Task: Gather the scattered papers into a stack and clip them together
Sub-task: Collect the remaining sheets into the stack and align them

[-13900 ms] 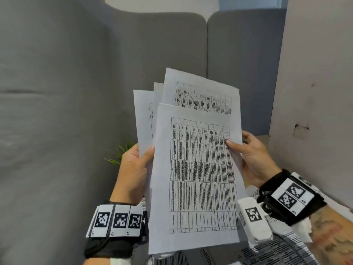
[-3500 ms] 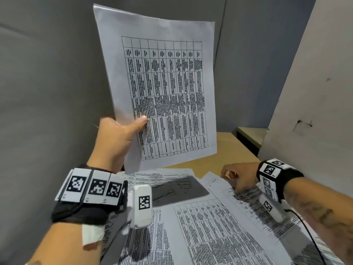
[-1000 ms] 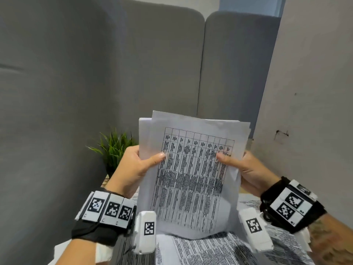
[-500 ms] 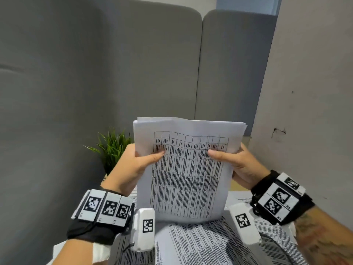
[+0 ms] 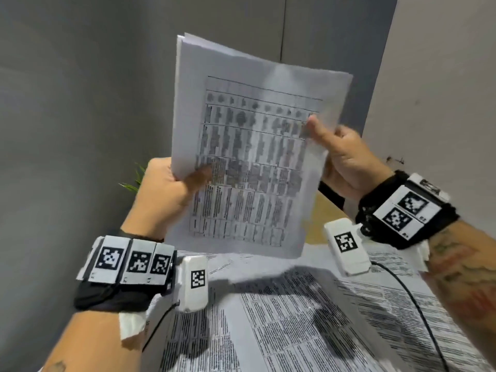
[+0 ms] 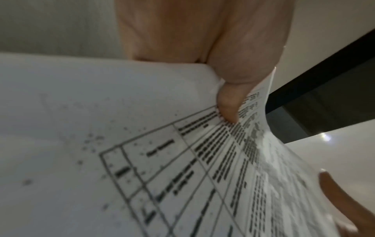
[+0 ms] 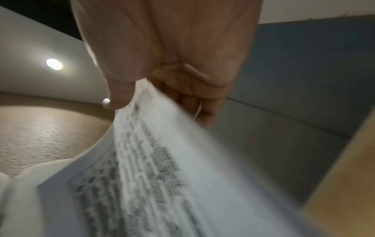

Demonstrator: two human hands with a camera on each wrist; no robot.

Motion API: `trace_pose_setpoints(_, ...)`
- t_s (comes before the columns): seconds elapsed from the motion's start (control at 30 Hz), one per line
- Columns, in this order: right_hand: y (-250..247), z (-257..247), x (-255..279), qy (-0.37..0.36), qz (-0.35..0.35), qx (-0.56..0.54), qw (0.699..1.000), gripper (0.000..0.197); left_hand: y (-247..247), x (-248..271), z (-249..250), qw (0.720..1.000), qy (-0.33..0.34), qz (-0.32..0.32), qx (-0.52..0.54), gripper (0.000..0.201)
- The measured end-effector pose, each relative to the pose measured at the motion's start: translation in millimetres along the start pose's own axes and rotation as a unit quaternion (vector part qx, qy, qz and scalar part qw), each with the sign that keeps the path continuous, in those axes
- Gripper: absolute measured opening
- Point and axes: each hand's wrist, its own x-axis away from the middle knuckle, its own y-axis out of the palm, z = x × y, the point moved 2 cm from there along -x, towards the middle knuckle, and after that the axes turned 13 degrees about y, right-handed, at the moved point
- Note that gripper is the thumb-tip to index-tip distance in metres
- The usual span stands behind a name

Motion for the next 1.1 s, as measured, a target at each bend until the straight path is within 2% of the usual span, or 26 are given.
trace_pose_setpoints(0.03, -3, 10, -1, 0.033, -0.012, 0.028, 0.999, 0.036, -6, -1, -2, 1.0, 0.006, 0.022, -0.012, 0.017)
trace_pose_setpoints(0.07, -7, 24, -1, 0.067, -0.024, 0.059, 0.996, 0.047, -11, -2, -3, 0.999, 0.009, 0.043, -0.016, 0.006)
trace_pose_setpoints(0.1, -13, 41, -4, 0.104, -0.027, 0.1, 0.989, 0.062, -15, -2, -4, 0.997, 0.008, 0.069, -0.018, 0.005)
trace_pose_setpoints(0.17, -25, 78, -8, 0.175, -0.038, 0.23, 0.957, 0.078, -23, -3, -6, 0.993, 0.002, 0.122, -0.004, 0.018)
trace_pose_setpoints(0.2, -30, 96, -8, 0.203, -0.063, 0.328, 0.921, 0.077, -25, -2, -6, 0.99, 0.002, 0.141, 0.003, 0.021)
trace_pose_setpoints(0.23, -32, 112, -7, 0.227, -0.107, 0.436, 0.864, 0.079, -27, -2, -5, 0.988, 0.002, 0.151, 0.002, 0.022)
trace_pose_setpoints(0.27, -32, 126, -4, 0.249, -0.151, 0.532, 0.795, 0.084, -27, -2, -6, 0.988, 0.001, 0.157, 0.0, 0.023)
trace_pose_setpoints(0.3, -28, 136, -2, 0.264, -0.186, 0.598, 0.733, 0.087, -27, -2, -6, 0.988, 0.001, 0.157, 0.0, 0.023)
trace_pose_setpoints(0.33, -23, 142, 1, 0.268, -0.209, 0.638, 0.691, 0.09, -27, -1, -7, 0.988, -0.001, 0.156, 0.001, 0.023)
trace_pose_setpoints(0.37, -18, 146, 1, 0.267, -0.221, 0.659, 0.668, 0.09, -26, -1, -7, 0.988, -0.001, 0.152, 0.003, 0.023)
trace_pose_setpoints(0.43, -11, 152, -1, 0.258, -0.225, 0.672, 0.657, 0.088, -24, -1, -9, 0.989, -0.004, 0.145, 0.007, 0.023)
trace_pose_setpoints(0.53, -8, 157, -5, 0.277, -0.217, 0.664, 0.66, 0.078, -20, 0, -9, 0.989, -0.013, 0.149, 0.018, 0.025)
trace_pose_setpoints(0.57, -7, 159, -6, 0.279, -0.215, 0.653, 0.67, 0.068, -19, 0, -8, 0.988, -0.015, 0.154, 0.019, 0.026)
trace_pose_setpoints(0.63, -6, 162, -10, 0.252, -0.196, 0.626, 0.711, 0.04, -23, 0, -10, 0.983, -0.017, 0.18, 0.029, 0.027)
trace_pose_setpoints(0.67, -6, 160, -12, 0.228, -0.186, 0.619, 0.728, 0.033, -26, -1, -13, 0.979, -0.021, 0.198, 0.034, 0.027)
trace_pose_setpoints(0.77, -6, 147, -13, 0.192, -0.182, 0.6, 0.756, 0.031, -41, -2, -26, 0.976, -0.047, 0.214, 0.015, 0.024)
trace_pose_setpoints(0.83, -16, 130, -13, 0.176, -0.181, 0.589, 0.768, 0.017, -46, -1, -30, 0.975, -0.058, 0.214, 0.022, 0.019)
trace_pose_setpoints(0.9, -37, 107, -12, 0.154, -0.147, 0.582, 0.785, 0.016, -50, -1, -33, 0.972, -0.066, 0.224, 0.02, 0.024)
trace_pose_setpoints(0.97, -59, 81, -11, 0.125, -0.073, 0.519, 0.842, 0.015, -52, -2, -34, 0.971, -0.064, 0.23, 0.011, 0.029)
trace_pose_setpoints(1.03, -83, 57, -8, 0.113, -0.006, 0.399, 0.91, 0.014, -53, -3, -36, 0.97, -0.063, 0.235, 0.01, 0.029)
trace_pose_setpoints(1.1, -103, 46, -6, 0.142, 0.012, 0.291, 0.946, 0.04, -53, -4, -34, 0.968, -0.061, 0.244, 0.008, 0.032)
